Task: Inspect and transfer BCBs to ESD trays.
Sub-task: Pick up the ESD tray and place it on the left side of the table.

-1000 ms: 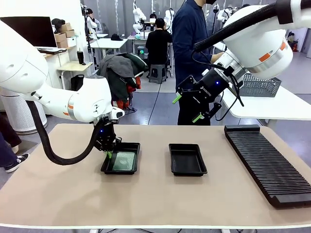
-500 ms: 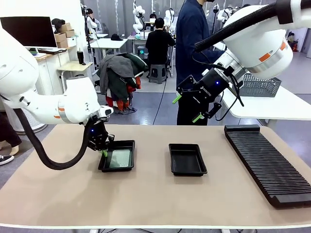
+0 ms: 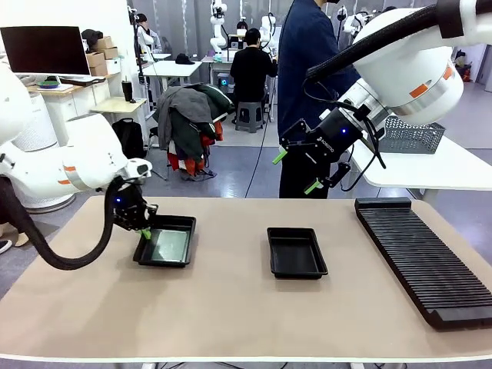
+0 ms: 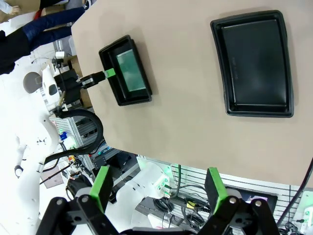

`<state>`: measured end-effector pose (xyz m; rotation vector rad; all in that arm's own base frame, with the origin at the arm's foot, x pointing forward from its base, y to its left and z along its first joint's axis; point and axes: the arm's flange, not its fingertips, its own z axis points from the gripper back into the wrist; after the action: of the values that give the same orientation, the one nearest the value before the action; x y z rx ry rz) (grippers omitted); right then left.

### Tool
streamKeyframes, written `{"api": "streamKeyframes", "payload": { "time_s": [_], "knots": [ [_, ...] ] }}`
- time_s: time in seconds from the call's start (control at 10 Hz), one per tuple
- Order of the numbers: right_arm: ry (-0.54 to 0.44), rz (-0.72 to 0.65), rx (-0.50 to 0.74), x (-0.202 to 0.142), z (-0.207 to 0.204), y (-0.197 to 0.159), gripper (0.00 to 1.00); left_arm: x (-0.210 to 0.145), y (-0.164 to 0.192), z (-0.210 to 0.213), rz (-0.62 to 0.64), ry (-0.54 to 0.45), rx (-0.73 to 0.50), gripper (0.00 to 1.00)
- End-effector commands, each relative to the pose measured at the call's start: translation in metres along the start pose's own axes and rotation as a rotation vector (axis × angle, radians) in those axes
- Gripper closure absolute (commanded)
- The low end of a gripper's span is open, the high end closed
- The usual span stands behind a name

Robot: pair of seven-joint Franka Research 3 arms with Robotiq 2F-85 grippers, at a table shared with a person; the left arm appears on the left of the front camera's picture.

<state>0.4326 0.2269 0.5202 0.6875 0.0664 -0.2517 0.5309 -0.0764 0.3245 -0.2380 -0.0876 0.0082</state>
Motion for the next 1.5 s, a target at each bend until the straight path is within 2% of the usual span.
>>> {"api": "streamKeyframes", "payload": {
  "time_s": [0.0, 0.3, 0.7, 1.1, 1.3, 1.4],
  "knots": [
    [-0.01, -0.007, -0.01, 0.001, 0.0, 0.001, 0.0, 0.002, 0.027, 0.014, -0.042, 0.015, -0.042, 0.97],
    [-0.01, -0.007, -0.01, 0.001, 0.0, 0.001, 0.0, 0.009, 0.084, 0.026, -0.055, 0.075, -0.066, 0.97],
    [-0.01, -0.007, -0.01, 0.001, 0.0, 0.001, 0.0, 0.0, 0.152, 0.033, 0.003, 0.078, -0.079, 0.97],
    [-0.01, -0.007, -0.01, 0.001, 0.0, 0.001, 0.0, -0.02, 0.177, 0.025, 0.052, 0.069, -0.088, 0.97],
    [-0.01, -0.007, -0.01, 0.001, 0.0, 0.001, 0.0, -0.028, 0.174, 0.025, 0.071, 0.064, -0.084, 0.97],
    [-0.01, -0.007, -0.01, 0.001, 0.0, 0.001, 0.0, -0.016, 0.174, 0.024, 0.058, 0.096, -0.061, 0.97]
  ]
}}
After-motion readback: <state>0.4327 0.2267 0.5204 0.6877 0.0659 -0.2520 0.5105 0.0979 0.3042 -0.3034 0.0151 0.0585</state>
